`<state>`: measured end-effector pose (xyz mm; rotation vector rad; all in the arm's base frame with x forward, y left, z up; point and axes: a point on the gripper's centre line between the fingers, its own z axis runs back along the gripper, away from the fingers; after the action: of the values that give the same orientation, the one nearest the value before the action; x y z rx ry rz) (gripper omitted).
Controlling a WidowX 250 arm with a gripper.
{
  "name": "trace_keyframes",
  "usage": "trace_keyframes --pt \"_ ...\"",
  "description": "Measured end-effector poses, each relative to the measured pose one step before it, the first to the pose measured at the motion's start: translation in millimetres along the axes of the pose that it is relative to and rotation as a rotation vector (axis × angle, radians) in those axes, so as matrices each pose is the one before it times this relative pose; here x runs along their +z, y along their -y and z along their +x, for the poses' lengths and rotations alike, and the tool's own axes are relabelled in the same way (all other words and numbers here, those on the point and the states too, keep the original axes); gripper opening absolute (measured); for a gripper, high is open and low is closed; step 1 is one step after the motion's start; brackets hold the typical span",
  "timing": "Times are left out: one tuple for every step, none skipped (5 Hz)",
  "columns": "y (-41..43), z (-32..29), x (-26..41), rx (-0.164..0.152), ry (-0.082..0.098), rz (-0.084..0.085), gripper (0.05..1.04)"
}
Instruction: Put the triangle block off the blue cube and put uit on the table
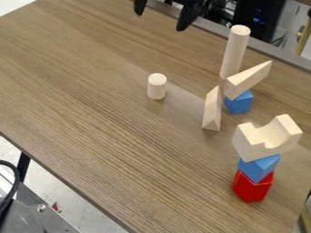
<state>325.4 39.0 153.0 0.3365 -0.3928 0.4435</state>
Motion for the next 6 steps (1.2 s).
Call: trace_keyframes --pt "2.55 -6.8 -8.73 -0.013 -0.0317 0.0101 0.999" --pt "15.07 -1.9 -0.04 -0.1014 0.0056 -0.0605 0.999" --pt "19.6 0.3 1.12 -0.0998 0.0253 -0.0683 0.999" --pt "22.13 -0.97 -2.35 -0.1141 0.0075 -0.089 0.999" --pt "14.92 -3.54 -1.93 -0.0907 -0.0188 -0.0792 0.999" --pt "13.58 -1.15 -3.57 -0.0597 -0.0236 -0.0797 0.999"
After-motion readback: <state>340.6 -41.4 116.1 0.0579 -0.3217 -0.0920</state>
